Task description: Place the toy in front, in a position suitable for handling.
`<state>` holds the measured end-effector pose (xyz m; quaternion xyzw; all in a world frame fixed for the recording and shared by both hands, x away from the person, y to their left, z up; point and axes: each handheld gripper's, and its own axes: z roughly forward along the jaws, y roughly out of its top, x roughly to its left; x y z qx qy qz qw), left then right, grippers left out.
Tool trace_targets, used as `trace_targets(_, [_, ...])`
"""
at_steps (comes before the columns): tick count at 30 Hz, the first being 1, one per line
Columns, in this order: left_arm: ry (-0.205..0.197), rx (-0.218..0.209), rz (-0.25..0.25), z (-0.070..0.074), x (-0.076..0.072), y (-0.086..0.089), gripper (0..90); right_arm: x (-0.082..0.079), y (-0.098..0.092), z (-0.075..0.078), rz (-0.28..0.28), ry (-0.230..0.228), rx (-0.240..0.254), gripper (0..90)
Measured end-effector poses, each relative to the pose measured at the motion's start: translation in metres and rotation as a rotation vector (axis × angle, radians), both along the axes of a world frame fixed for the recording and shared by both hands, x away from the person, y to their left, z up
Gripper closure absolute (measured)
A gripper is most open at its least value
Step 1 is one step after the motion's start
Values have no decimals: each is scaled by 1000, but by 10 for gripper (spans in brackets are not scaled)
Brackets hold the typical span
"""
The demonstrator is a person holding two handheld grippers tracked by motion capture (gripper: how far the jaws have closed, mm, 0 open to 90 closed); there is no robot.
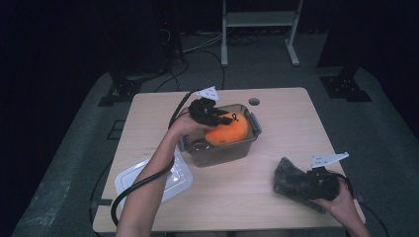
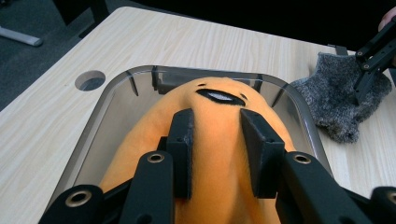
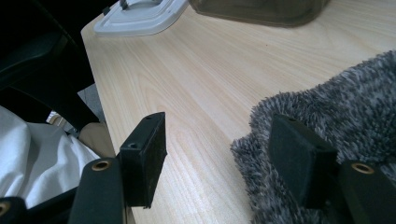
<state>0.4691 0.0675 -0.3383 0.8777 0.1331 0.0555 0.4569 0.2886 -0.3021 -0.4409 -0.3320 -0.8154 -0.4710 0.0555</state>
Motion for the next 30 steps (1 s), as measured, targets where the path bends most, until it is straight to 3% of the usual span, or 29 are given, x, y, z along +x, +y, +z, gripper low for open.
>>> trace_targets(22, [25, 56, -5, -12, 3, -5, 657, 0, 0, 0, 2, -4, -2, 361])
trace_targets(30, [26, 101, -30, -15, 2, -9, 651, 0, 0, 0, 1, -5, -2, 361])
